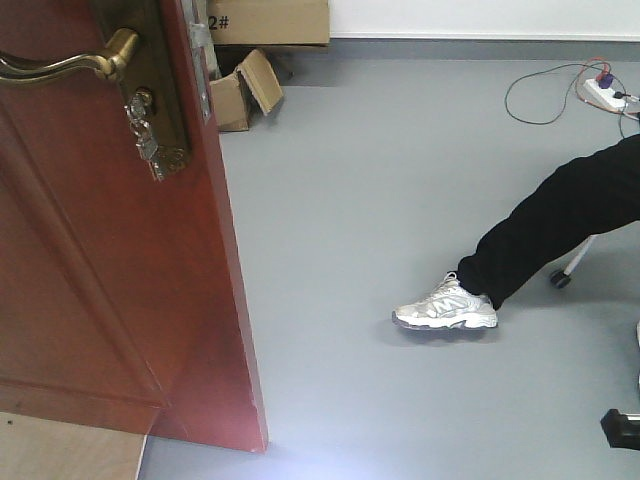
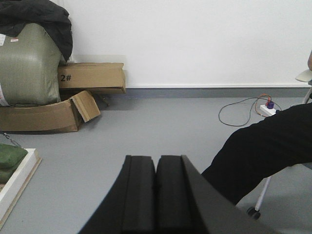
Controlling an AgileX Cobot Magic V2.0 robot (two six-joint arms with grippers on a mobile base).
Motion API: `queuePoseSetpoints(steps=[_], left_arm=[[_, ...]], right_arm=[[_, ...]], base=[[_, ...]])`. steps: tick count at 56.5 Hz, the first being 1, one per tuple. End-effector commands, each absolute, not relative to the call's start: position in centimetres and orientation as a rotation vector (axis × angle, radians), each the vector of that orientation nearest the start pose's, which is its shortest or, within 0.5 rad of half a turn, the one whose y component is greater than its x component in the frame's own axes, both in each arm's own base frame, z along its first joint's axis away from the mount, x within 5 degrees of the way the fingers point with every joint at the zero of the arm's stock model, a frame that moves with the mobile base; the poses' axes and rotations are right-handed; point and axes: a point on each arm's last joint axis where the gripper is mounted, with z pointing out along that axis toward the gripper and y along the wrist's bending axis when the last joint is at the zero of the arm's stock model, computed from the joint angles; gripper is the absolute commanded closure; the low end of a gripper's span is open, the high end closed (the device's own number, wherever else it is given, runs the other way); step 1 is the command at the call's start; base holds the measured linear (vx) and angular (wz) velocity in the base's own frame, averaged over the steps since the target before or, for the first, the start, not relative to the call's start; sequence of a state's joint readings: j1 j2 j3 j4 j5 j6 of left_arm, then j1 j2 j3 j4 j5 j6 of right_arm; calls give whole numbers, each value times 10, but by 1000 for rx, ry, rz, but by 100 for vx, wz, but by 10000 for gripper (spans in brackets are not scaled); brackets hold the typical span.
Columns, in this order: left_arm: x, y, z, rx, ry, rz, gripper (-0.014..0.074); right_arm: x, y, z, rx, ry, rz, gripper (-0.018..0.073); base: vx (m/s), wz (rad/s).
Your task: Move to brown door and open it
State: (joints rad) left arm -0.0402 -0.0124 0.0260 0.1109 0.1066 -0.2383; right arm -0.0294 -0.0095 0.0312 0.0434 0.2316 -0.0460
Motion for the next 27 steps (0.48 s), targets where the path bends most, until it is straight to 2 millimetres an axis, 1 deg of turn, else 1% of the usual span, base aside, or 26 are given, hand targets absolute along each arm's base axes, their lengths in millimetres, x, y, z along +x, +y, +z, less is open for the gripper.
queuePoseSetpoints(steps=[1,27], left_arm=[[55,-2,209,-62,1492,-138,603],[55,-2,209,-62,1492,-138,603]], right_arm=[[56,-1,188,11,1650,-27,559],[56,-1,188,11,1650,-27,559]], base=[[0,0],[0,0]])
